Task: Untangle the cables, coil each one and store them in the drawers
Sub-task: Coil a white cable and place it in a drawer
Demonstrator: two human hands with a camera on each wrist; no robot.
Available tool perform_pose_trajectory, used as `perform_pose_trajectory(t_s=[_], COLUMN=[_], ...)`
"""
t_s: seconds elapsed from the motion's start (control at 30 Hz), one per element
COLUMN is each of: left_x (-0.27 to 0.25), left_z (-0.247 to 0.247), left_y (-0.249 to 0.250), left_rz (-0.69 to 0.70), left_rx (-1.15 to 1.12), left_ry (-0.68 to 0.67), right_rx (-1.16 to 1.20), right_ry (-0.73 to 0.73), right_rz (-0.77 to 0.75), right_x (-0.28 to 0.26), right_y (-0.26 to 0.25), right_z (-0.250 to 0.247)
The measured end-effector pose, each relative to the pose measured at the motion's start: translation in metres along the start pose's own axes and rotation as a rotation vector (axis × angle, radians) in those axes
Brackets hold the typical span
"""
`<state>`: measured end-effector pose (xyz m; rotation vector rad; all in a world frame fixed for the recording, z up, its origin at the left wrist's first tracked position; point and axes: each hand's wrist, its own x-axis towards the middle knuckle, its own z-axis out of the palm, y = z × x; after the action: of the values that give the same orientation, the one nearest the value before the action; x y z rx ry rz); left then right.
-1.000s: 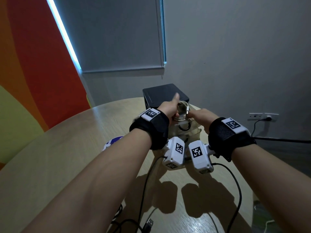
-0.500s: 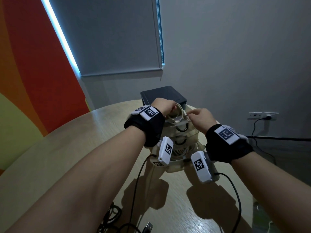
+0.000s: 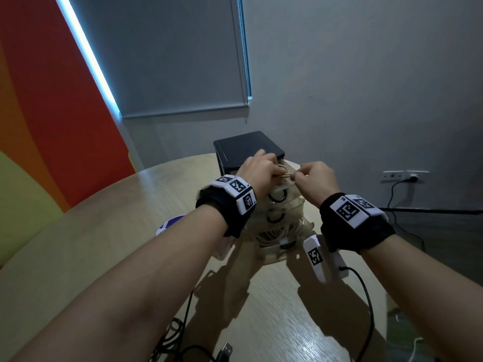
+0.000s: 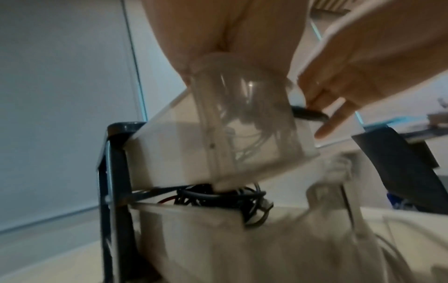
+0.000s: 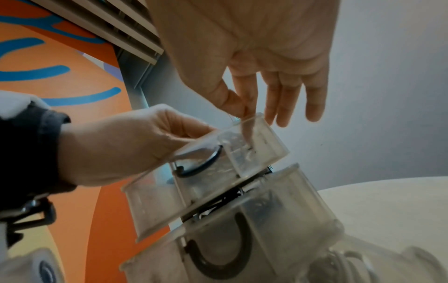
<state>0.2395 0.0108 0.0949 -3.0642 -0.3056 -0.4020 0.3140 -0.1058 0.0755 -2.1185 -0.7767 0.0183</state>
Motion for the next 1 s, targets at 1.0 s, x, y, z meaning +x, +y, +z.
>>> perform_pose_trajectory(t_s=[1.0], left_x=[-0.018], left_z=[-0.010], left_y=[-0.004], left_rz=[-0.273], left_rx=[-0.428], left_ry=[0.004], right_rx=[0.217], right_ry=[0.118], right_rz=[0.022], right_x=[0.004], right_y=[0.007], right_z=[0.002])
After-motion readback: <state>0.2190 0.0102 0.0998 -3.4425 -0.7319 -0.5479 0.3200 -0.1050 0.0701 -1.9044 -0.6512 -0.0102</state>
